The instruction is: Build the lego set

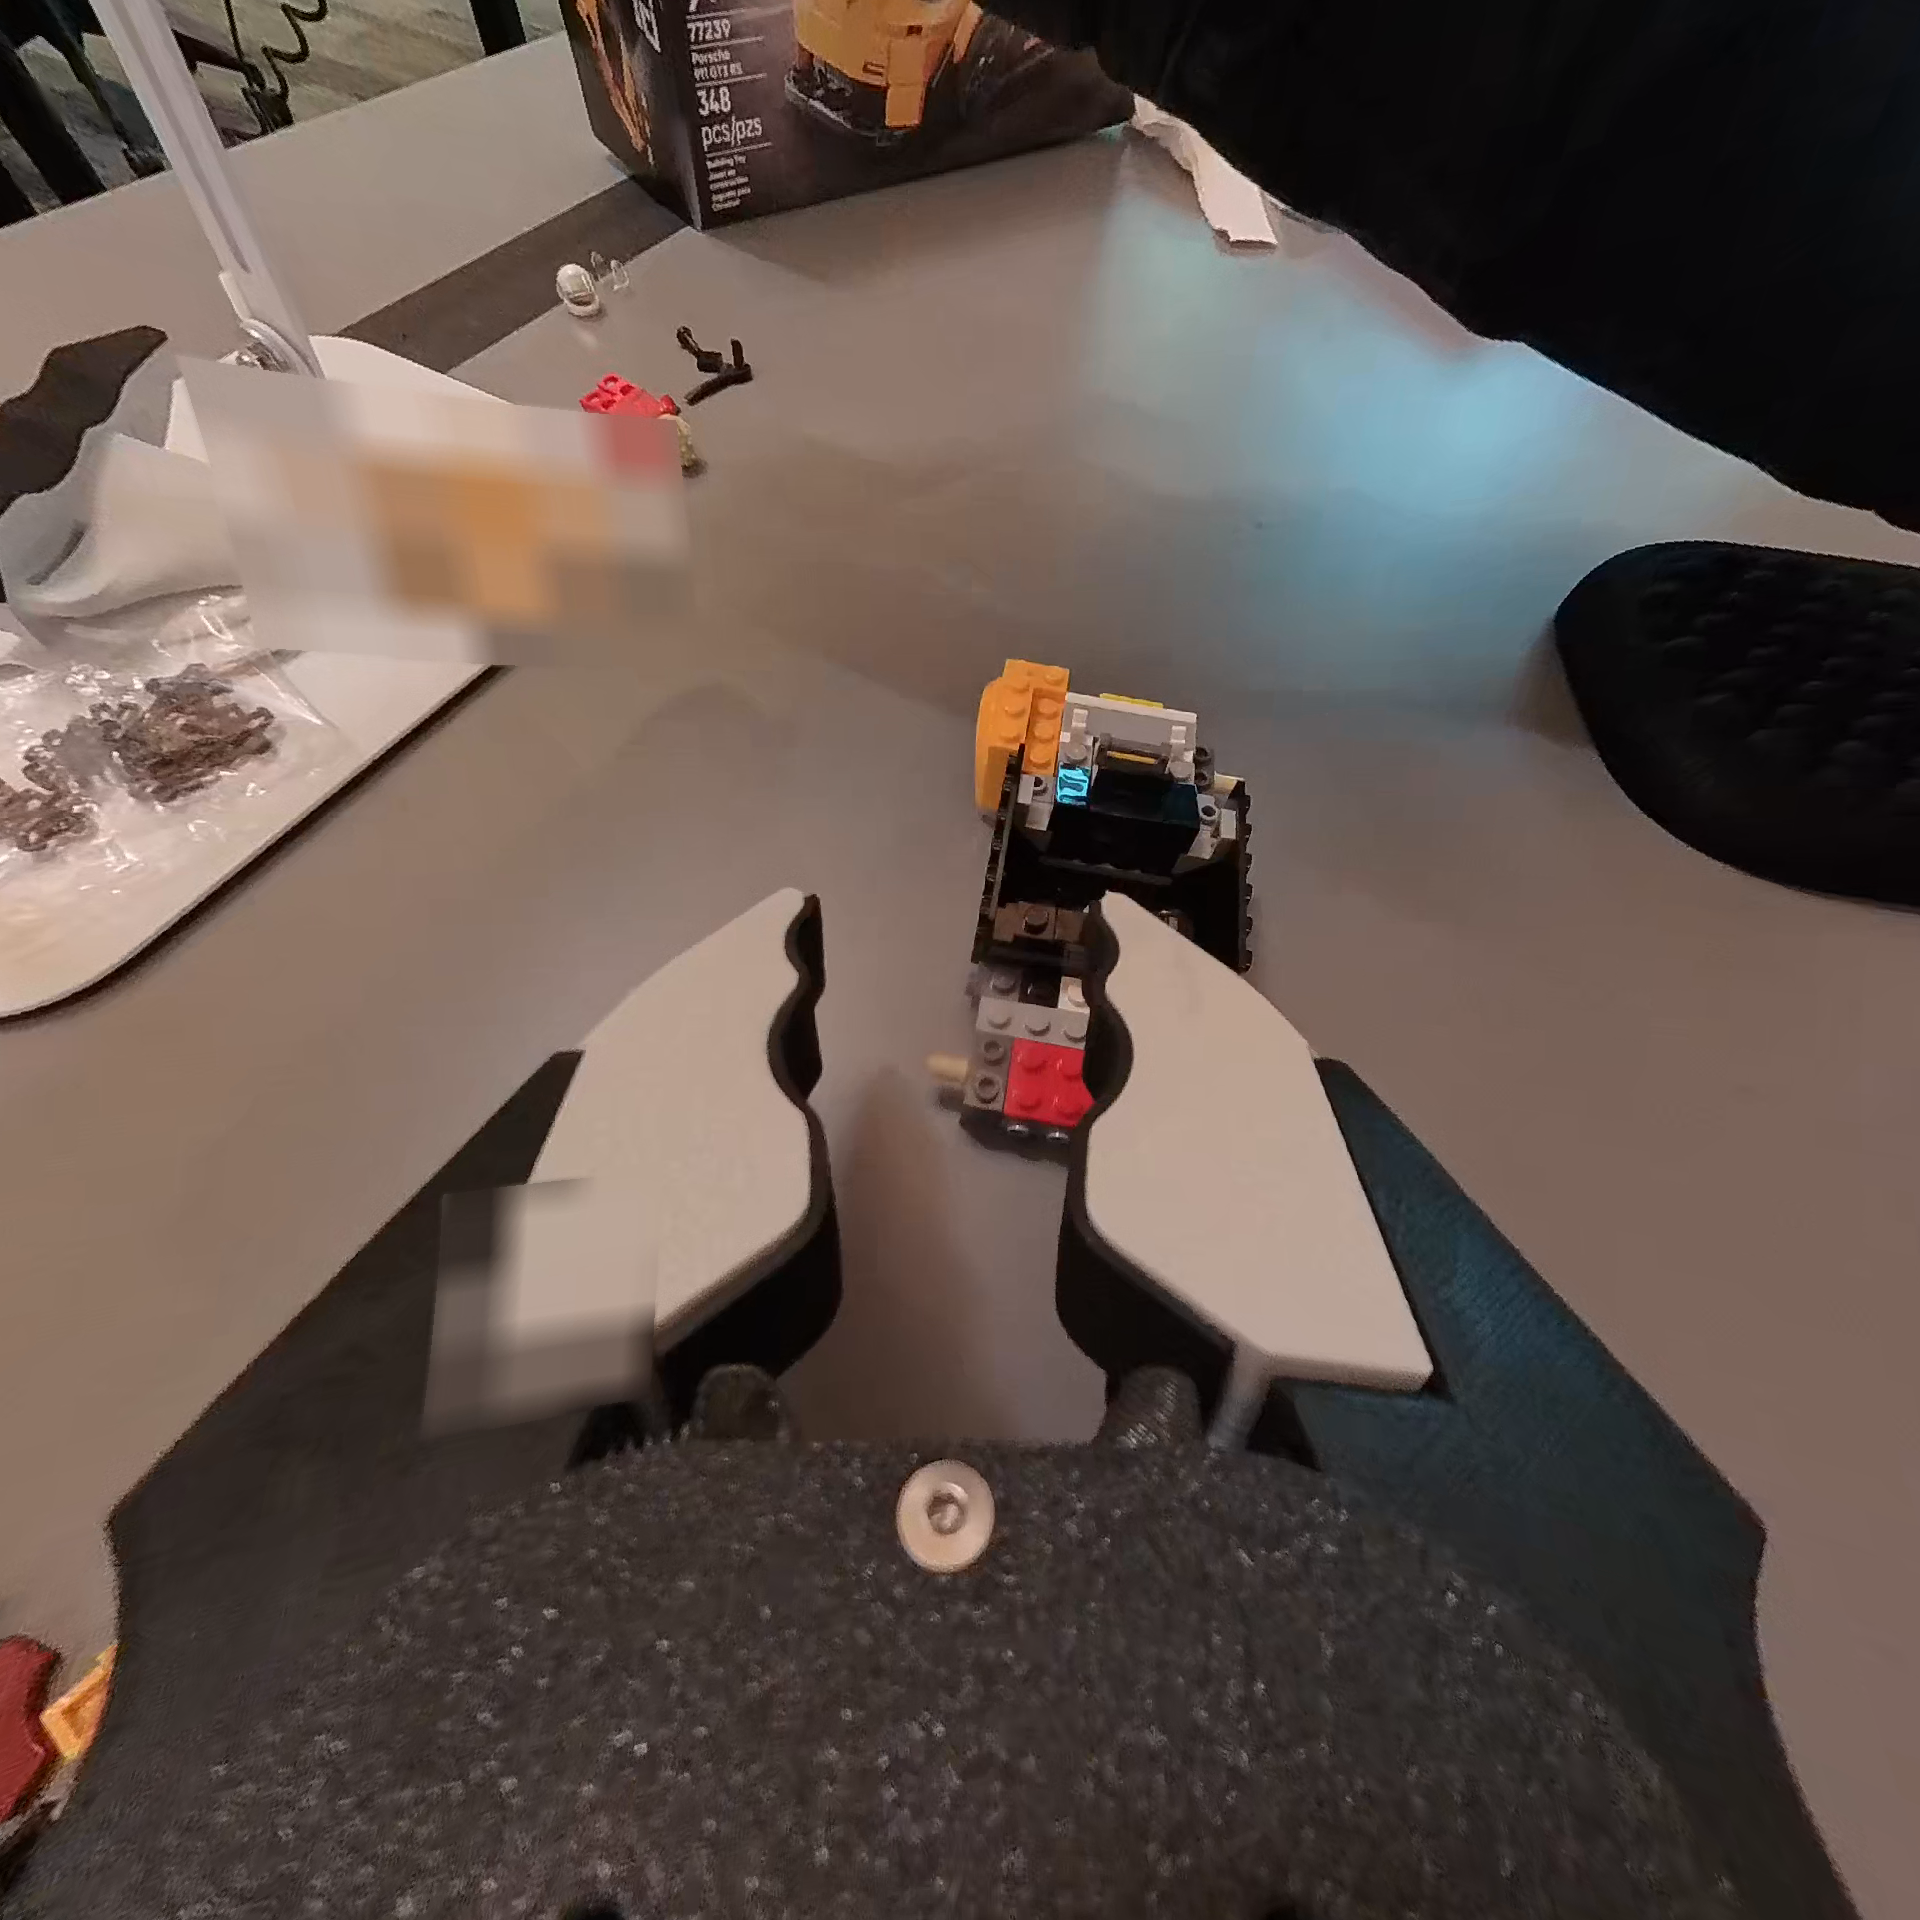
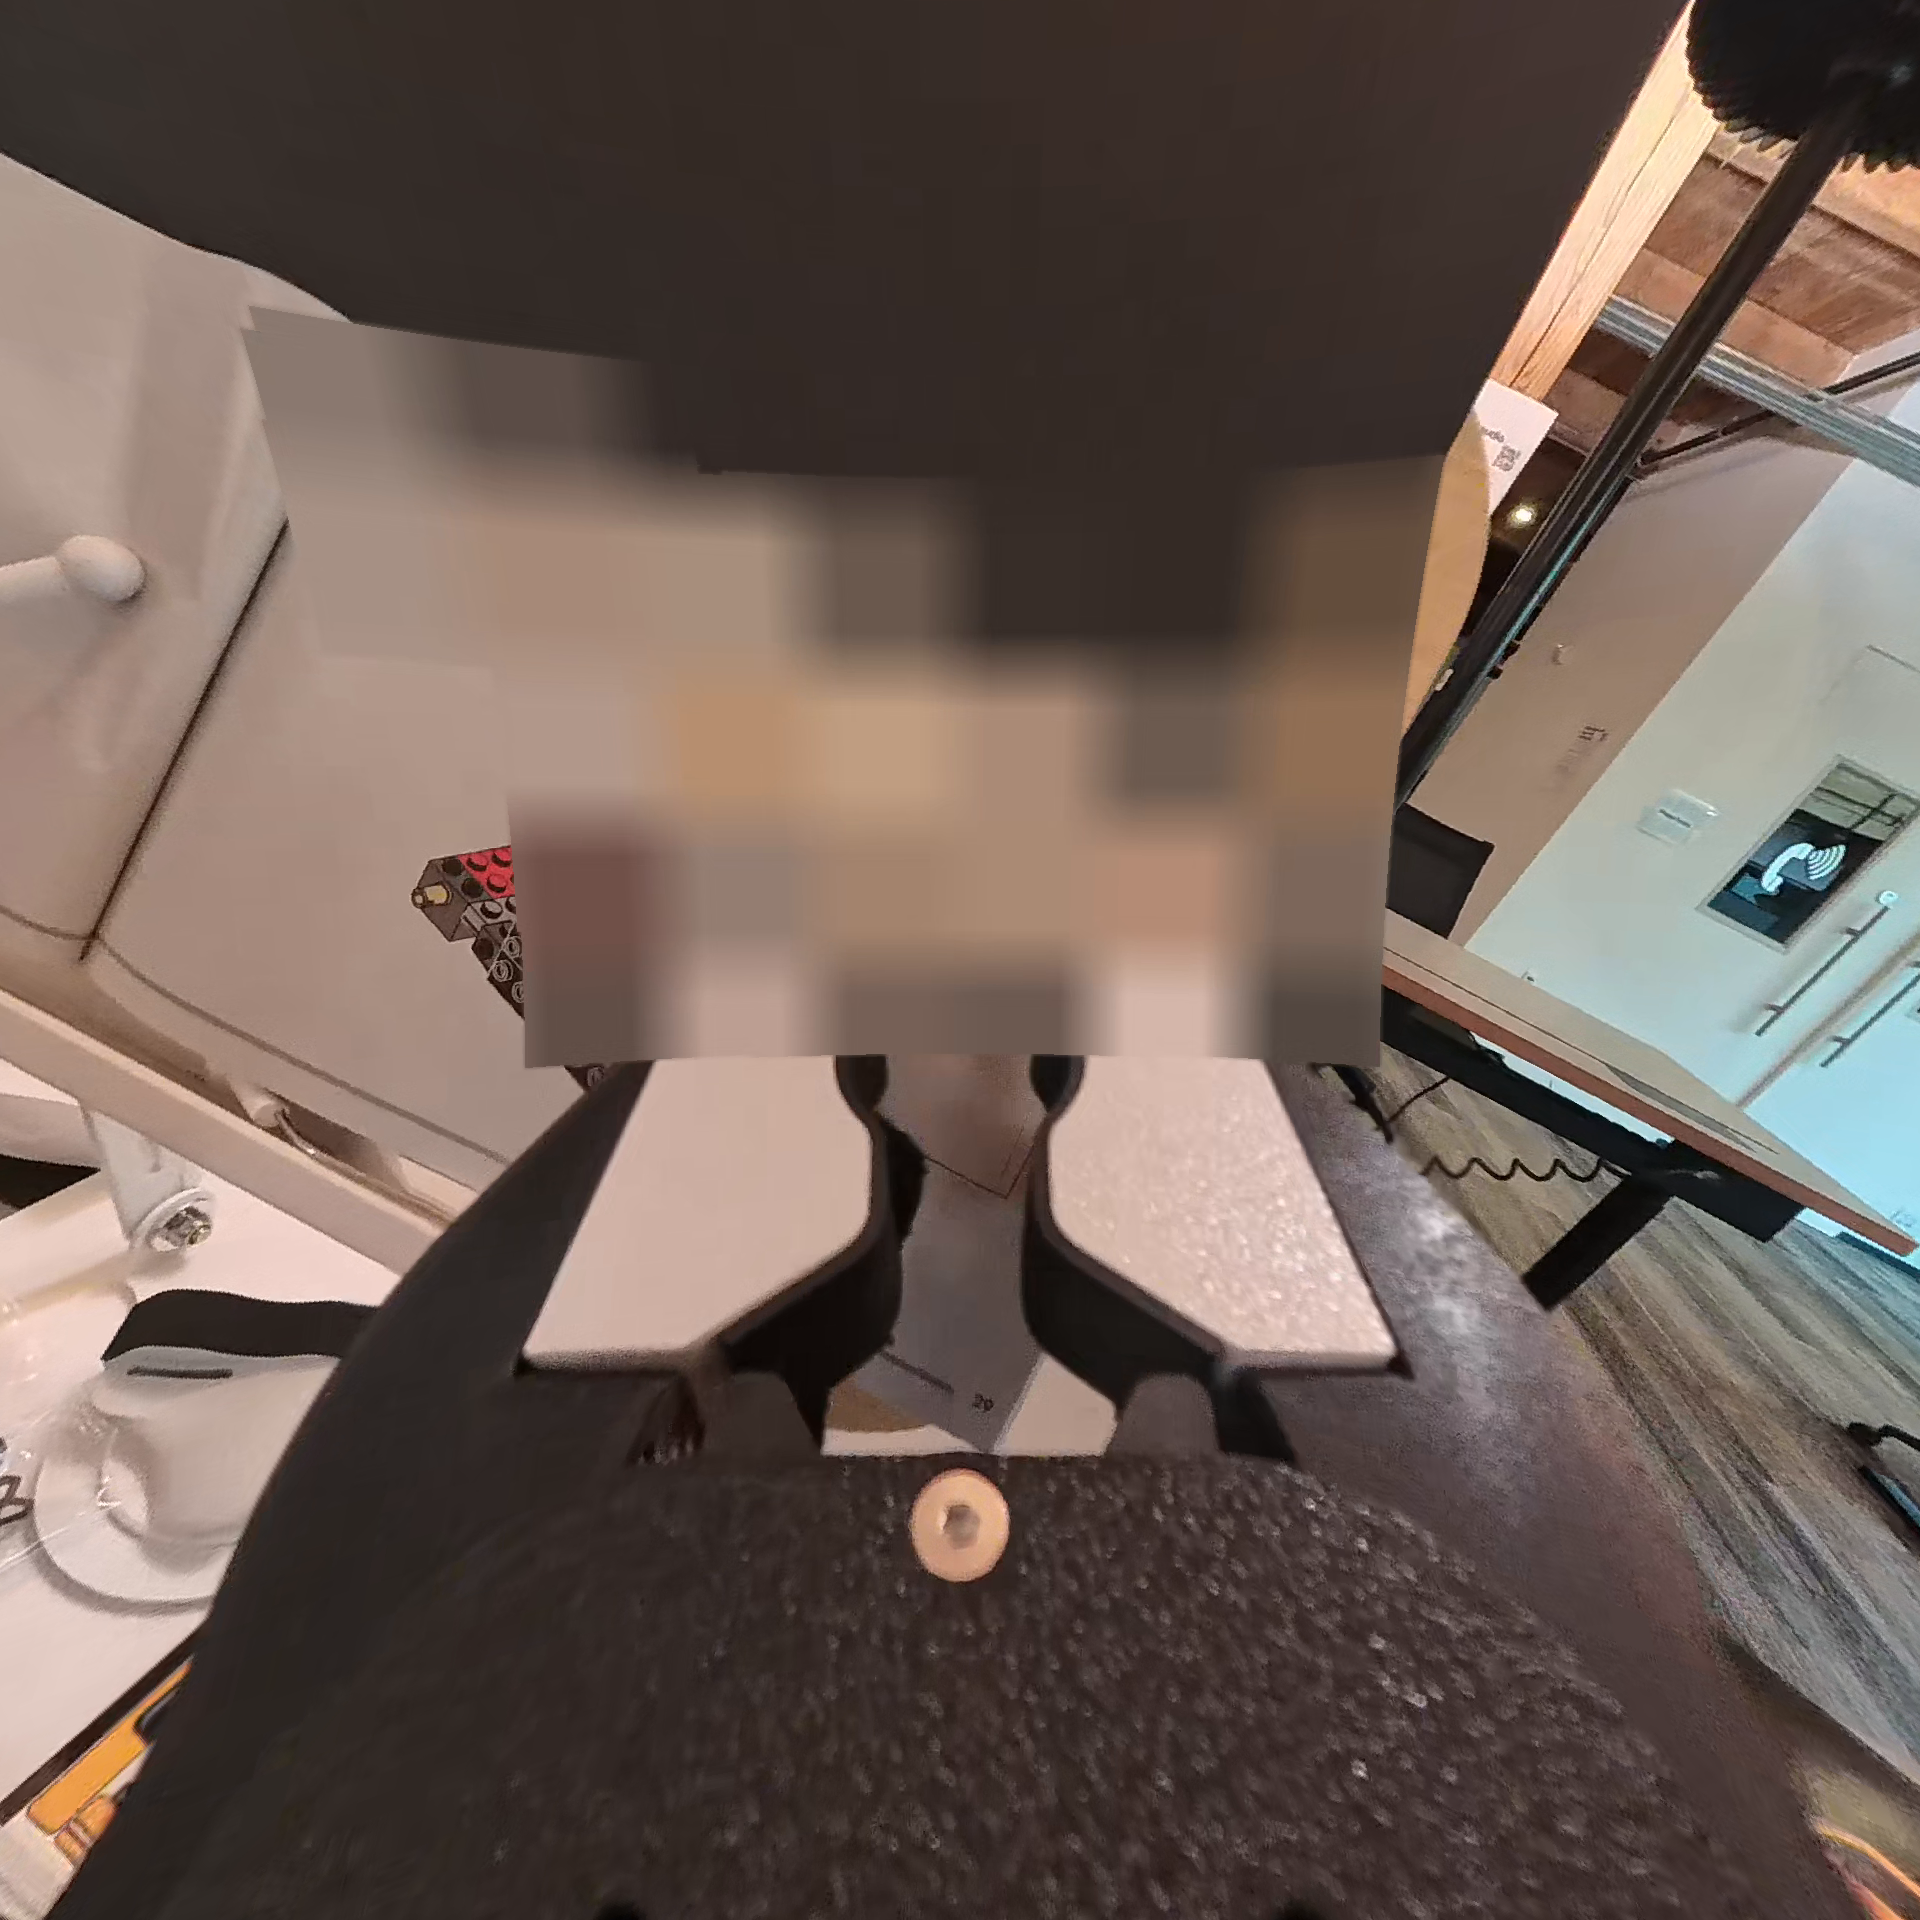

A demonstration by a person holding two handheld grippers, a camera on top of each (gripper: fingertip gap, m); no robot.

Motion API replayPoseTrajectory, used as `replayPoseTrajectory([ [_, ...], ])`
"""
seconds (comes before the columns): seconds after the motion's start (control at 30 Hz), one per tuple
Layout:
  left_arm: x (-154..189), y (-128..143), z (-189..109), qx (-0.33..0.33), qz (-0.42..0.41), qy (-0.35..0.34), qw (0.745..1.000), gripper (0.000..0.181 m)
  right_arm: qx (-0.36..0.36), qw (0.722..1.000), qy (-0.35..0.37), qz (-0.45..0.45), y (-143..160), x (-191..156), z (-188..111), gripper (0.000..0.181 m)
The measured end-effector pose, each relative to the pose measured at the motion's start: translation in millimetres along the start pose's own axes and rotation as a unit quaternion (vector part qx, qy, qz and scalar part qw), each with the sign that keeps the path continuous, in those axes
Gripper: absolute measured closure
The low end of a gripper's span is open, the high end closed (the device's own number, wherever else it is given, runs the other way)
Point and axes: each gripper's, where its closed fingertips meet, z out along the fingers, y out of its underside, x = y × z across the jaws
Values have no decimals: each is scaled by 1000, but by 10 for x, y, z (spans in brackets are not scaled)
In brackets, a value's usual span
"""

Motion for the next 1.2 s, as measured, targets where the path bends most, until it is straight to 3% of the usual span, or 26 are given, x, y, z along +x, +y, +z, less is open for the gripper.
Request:
replayPoseTrajectory([
  [0.03,2,5,3,-1,0,0,1000,134,-1,1000,-2,-1,5,-7,-1,164],
  [0.1,2,16,7,-4,1,0,1000,136,-10,1000,-19,-5,25,-51,-1,181],
  [0.23,-7,24,5,-4,2,-3,1000,137,-16,1000,-16,-18,-36,17,-51,181],
  [0.37,-8,31,9,-6,2,-2,1000,137,-38,999,7,-14,-73,196,-10,117],
  [0.43,-3,38,12,-8,5,-3,1000,137,-49,999,-4,-9,-39,201,45,116],
  [0.5,3,42,14,-10,6,-2,1000,137,-62,998,-5,-9,-26,204,69,118],
  [0.73,12,65,25,-14,10,-1,1000,138,-78,996,-36,-13,28,89,80,169],
  [0.93,-8,33,10,-4,7,-4,1000,137,-52,998,-37,-27,-65,15,-37,177],
  [1.07,-95,-260,-81,46,-14,-8,999,129,6,997,-53,-50,-237,-116,-247,177],
  [1.2,-238,-1058,-241,137,-68,35,988,130,33,993,-77,-81,-327,-318,-383,177],
])
